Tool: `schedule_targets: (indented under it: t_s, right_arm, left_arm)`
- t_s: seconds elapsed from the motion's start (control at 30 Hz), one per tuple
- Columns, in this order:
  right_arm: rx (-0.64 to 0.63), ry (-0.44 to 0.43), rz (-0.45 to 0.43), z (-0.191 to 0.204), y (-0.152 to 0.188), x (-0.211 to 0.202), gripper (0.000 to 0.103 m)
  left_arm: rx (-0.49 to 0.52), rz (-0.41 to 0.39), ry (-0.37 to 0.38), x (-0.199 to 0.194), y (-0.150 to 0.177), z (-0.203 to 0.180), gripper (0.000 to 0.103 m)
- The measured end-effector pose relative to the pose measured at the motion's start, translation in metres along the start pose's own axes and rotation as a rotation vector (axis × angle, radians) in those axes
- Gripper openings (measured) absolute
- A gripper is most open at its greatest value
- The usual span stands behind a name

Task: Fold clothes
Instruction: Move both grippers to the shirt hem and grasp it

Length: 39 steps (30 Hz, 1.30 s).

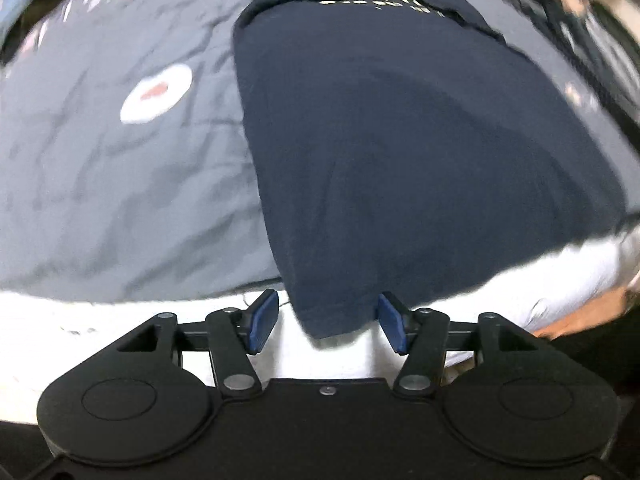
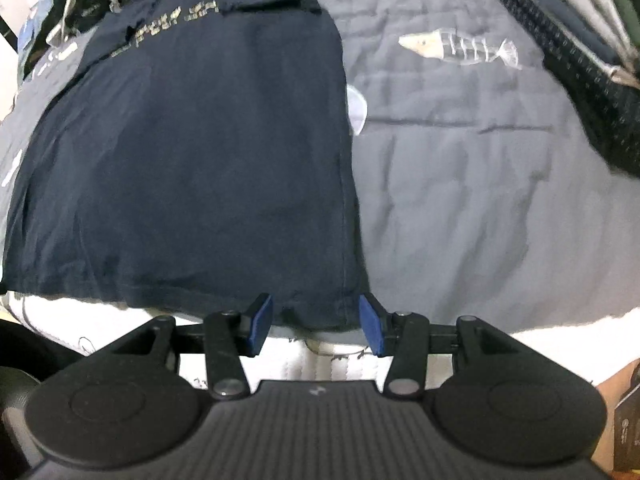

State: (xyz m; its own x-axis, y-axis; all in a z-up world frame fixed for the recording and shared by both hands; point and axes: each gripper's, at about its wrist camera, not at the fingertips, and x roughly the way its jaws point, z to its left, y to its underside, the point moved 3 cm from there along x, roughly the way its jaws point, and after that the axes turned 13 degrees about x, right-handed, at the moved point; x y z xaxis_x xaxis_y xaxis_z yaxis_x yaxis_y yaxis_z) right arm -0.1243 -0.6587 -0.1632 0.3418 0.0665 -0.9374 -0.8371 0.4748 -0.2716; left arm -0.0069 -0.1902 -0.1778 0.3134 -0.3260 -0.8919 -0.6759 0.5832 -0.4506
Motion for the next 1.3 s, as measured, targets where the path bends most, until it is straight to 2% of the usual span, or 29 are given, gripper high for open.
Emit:
schedule_targets:
  t_s: [0.13, 0.23, 0.33, 0.53, 0.63, 0.67, 0.73, 0.77, 0.8, 0.83, 1.0, 1.17, 1.3]
  right_arm:
    - [0.03, -0.03, 0.059, -0.003, -0.005, 0.013, 0.047]
    - [0.055, -0.038, 0.086, -0.005, -0.008, 0.021, 0.047]
    - [0.078, -0.03, 0.091, -0.007, -0.012, 0.024, 0.047]
    - [0.081, 0.01, 0.039, -0.01, -0.018, 0.021, 0.047]
    - [0.069, 0.024, 0.073, -0.009, -0.017, 0.031, 0.047]
    - [0.063, 0.028, 0.082, -0.008, -0.016, 0.034, 0.047]
    - [0.056, 0.027, 0.085, -0.004, -0.015, 0.04, 0.045]
    - [0.054, 0.021, 0.082, -0.003, -0.014, 0.041, 0.037]
    - [0.055, -0.002, 0.078, -0.002, -0.013, 0.04, 0.03]
    - [0.057, -0.033, 0.077, -0.001, -0.012, 0.038, 0.011]
    - [0.102, -0.154, 0.0, -0.003, -0.015, 0.012, 0.009]
    - [0.173, -0.264, -0.06, 0.006, -0.06, 0.0, 0.009]
    - [0.229, -0.351, -0.108, 0.013, -0.096, -0.01, 0.009]
  left_arm:
    - [-0.094, 0.001, 0.052, 0.006, 0.002, 0.013, 0.052]
    - [-0.158, 0.003, 0.086, 0.01, 0.004, 0.022, 0.039]
    - [-0.153, -0.009, 0.098, 0.01, 0.004, 0.02, 0.029]
    - [-0.16, 0.016, 0.088, 0.018, 0.003, 0.022, 0.029]
    - [-0.147, 0.016, 0.096, 0.021, 0.0, 0.02, 0.028]
    - [-0.141, 0.014, 0.1, 0.022, -0.001, 0.019, 0.019]
    - [-0.136, 0.005, 0.11, 0.021, -0.005, 0.019, 0.012]
    - [-0.135, -0.007, 0.115, 0.018, -0.006, 0.018, 0.008]
    - [-0.138, -0.021, 0.123, 0.015, -0.007, 0.018, 0.008]
    - [-0.149, -0.04, 0.136, 0.01, -0.009, 0.019, 0.007]
    - [-0.236, -0.154, 0.201, -0.023, -0.015, 0.036, 0.006]
    - [-0.3, -0.271, 0.238, -0.058, -0.038, 0.061, 0.006]
    - [-0.313, -0.313, 0.252, -0.068, -0.071, 0.079, 0.006]
